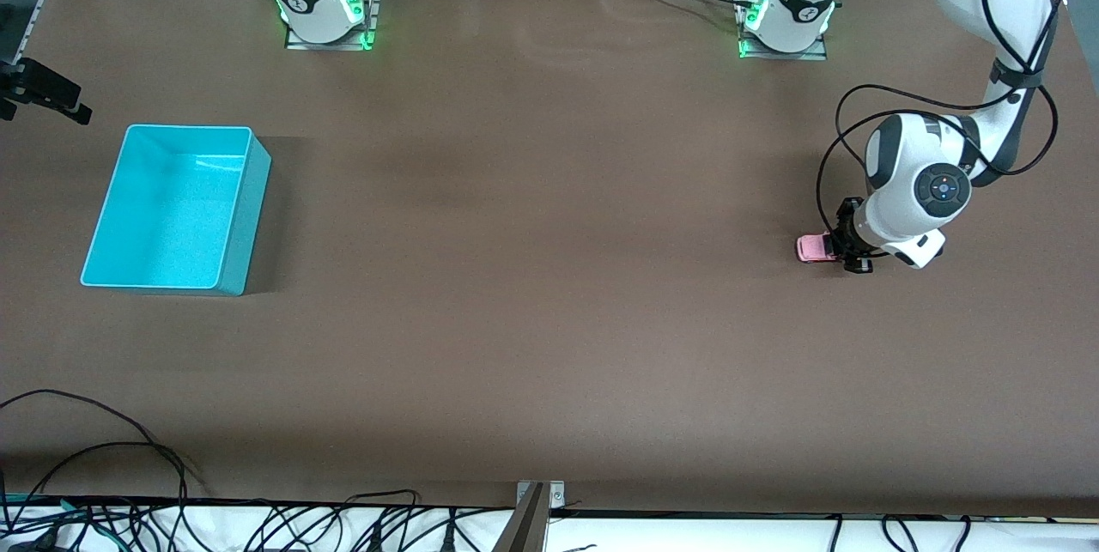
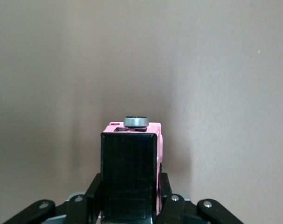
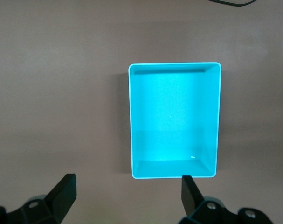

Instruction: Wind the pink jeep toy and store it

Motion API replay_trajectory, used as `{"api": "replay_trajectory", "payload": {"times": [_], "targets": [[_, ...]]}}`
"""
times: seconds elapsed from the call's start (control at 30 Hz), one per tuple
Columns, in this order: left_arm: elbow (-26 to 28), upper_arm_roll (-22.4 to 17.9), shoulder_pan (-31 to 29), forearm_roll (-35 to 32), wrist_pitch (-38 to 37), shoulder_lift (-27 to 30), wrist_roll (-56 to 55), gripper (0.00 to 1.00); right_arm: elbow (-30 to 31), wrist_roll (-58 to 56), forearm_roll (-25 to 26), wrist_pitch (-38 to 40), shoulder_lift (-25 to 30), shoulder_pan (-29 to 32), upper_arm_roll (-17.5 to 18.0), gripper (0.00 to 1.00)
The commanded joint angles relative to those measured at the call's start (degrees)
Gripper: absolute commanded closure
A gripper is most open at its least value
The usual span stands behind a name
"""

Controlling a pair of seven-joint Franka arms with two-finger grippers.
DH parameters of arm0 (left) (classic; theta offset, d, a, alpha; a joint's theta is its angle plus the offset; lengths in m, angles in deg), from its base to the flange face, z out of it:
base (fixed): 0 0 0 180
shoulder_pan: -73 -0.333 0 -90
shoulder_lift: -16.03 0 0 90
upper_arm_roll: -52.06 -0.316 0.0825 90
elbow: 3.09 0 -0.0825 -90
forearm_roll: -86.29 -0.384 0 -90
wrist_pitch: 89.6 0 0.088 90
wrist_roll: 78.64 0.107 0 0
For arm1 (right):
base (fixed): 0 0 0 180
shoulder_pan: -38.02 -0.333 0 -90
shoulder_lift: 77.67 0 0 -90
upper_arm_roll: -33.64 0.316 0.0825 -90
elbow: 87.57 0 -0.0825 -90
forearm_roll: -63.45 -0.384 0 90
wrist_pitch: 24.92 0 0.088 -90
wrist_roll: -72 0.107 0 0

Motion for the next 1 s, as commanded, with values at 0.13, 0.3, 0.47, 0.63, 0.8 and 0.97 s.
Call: {"api": "replay_trajectory", "payload": {"times": [0.13,0.3,0.47,0.63,0.8,0.97], "targets": [[-0.06,0.19,-3.67,-3.24,2.97,-3.16,3.03,0.9,-0.95,-0.57,0.58,0.81,0.2,-0.22,-0.23,0.0],[-0.06,0.19,-5.87,-3.24,3.06,-3.16,6.11,0.9,-0.95,-0.57,0.58,0.81,0.12,-0.22,-0.23,0.0],[-0.15,0.19,-7.81,-3.41,3.15,-3.16,8.4,0.9,-0.95,-0.57,0.58,0.81,0.12,-0.22,-0.23,0.0],[-0.06,0.1,-9.39,-3.41,4.29,-3.6,9.54,0.9,-0.95,-0.57,0.58,0.81,0.12,-0.22,-0.23,0.0],[-0.15,0.19,-11.15,-6.4,4.73,-3.95,10.51,0.9,-0.95,-0.57,0.58,0.81,0.2,-0.22,-0.23,0.0],[-0.24,0.1,-12.2,-7.02,5.43,-4.3,10.6,0.85,-0.95,-0.57,0.58,0.81,0.2,-0.22,-0.14,0.0]]}}
